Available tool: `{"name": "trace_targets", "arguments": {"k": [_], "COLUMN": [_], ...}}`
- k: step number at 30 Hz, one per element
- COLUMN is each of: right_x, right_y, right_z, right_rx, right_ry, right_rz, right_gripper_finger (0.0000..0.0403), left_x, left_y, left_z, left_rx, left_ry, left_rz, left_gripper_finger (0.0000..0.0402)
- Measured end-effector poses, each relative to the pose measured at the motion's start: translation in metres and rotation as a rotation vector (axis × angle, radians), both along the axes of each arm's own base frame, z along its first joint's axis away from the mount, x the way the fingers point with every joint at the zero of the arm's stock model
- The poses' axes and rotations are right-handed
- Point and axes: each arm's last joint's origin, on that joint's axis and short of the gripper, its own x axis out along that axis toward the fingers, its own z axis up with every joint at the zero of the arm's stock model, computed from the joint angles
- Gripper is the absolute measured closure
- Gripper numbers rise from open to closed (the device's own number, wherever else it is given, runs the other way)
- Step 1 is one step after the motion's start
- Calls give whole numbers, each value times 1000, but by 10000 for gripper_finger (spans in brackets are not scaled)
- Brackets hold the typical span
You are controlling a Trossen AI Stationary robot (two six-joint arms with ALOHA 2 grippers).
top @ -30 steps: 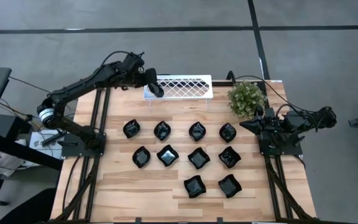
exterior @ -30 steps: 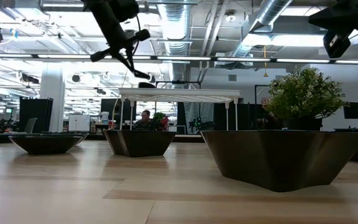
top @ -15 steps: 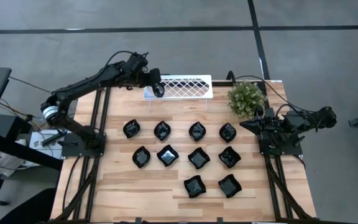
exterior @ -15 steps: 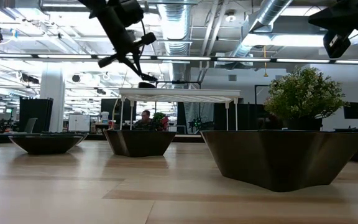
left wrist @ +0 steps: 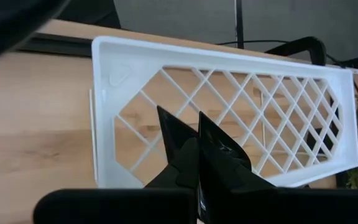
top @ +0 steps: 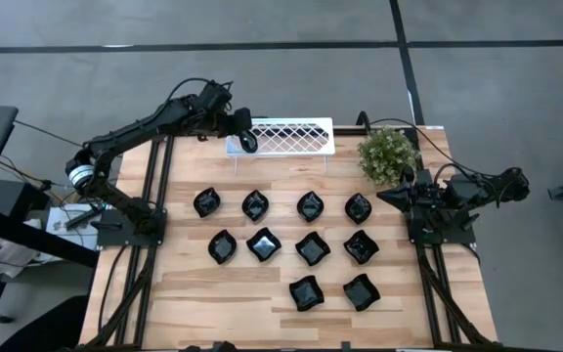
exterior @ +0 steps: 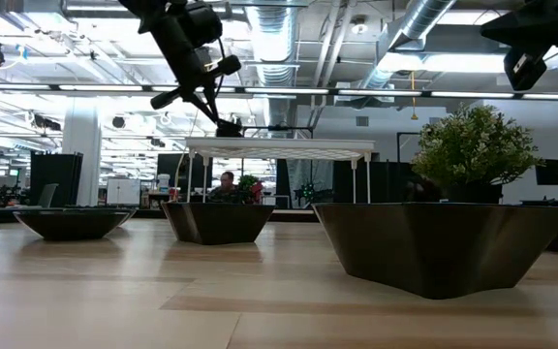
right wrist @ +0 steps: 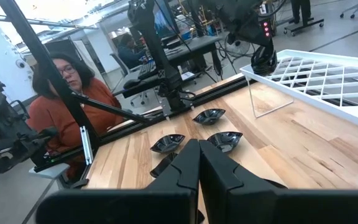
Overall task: Pick & Place Mini shaped plates
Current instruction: Stack the black drop shaped plate on top of the black drop shaped plates on the shelf
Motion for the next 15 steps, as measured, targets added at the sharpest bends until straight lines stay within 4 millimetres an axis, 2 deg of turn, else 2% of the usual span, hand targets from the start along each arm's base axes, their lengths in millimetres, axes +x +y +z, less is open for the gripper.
{"name": "trace_targets", "arguments": {"k": [15], "right_x": [0], "right_y": [0], "right_z": [0], "right_rx": [0], "right_ry": [0], "right_rz": [0], "right_gripper_finger": [403], "left_x": [-1], "left_y": [2], "left_z": [0], "left_rx": [1], "left_ry": [2], "left_rz": [-1], "left_gripper_finger": [392]}}
